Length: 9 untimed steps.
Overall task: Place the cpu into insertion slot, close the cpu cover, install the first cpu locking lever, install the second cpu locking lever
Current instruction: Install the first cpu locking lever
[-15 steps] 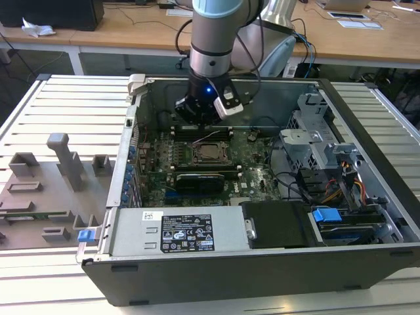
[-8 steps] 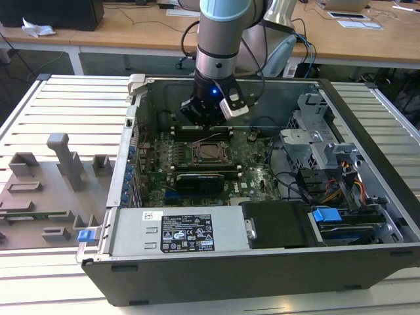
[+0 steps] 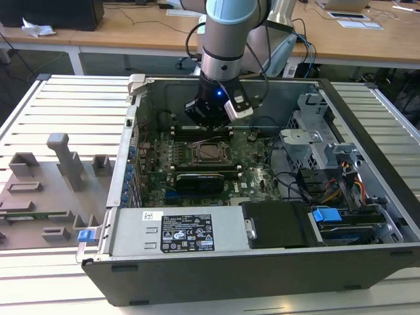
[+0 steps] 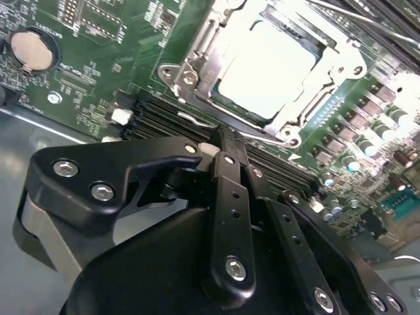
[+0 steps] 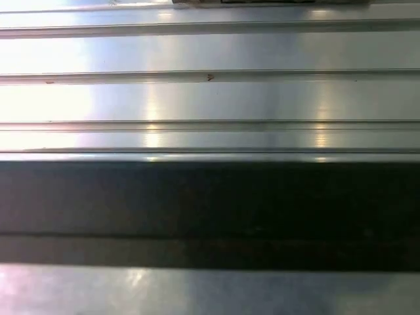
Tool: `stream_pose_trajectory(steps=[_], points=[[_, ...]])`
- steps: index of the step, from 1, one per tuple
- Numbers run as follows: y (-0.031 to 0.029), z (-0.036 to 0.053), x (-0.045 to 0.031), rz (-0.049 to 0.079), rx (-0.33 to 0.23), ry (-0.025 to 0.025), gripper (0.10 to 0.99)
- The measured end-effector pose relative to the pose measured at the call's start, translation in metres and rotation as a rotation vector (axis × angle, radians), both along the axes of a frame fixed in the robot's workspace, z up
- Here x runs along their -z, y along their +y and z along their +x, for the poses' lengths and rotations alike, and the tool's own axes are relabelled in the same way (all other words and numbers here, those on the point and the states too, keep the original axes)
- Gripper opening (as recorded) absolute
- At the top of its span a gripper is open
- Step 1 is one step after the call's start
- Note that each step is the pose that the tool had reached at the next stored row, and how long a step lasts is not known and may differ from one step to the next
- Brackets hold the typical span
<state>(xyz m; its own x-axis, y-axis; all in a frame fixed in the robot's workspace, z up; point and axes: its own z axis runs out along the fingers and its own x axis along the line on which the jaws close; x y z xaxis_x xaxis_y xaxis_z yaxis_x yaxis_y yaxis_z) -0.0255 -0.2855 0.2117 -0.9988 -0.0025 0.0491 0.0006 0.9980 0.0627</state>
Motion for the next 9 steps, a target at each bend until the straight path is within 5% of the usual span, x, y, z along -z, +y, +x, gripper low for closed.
stream_pose_trajectory(steps=[9], points=[[-0.0003, 0.0075, 0.0079, 0.0, 0.0, 0.0022, 0.106]])
